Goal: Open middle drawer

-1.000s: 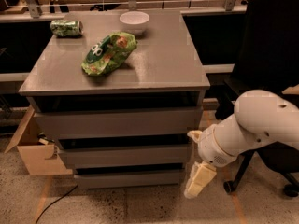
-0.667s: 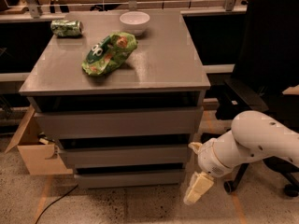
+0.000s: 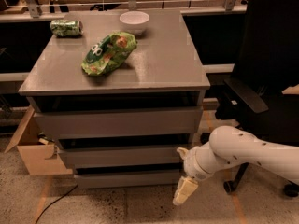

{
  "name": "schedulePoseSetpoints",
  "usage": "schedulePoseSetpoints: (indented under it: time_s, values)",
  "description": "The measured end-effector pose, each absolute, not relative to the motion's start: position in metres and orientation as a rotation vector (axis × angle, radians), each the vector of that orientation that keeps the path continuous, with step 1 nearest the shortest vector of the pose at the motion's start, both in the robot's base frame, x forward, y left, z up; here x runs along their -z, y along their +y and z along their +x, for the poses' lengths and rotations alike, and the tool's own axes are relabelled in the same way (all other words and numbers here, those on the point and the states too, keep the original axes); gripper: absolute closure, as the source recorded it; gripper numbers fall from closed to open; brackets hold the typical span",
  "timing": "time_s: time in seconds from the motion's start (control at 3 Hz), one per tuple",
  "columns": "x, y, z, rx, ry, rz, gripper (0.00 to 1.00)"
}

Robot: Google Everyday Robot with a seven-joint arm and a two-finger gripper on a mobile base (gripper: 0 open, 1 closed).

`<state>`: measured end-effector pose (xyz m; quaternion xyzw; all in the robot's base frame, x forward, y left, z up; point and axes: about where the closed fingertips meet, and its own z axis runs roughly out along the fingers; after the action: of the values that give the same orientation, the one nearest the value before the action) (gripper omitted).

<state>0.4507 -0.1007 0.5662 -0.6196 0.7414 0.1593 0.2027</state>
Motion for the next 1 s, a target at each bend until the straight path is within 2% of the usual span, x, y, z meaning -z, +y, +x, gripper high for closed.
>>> schedulePoseSetpoints:
  time_s: [0.33,1.0]
  values:
    - [-0.528,-0.069,0.478,-0.375,2.012,-1.797,0.00]
    - [-0.505,-0.063,0.488,-0.368,1.992,-1.834,0.00]
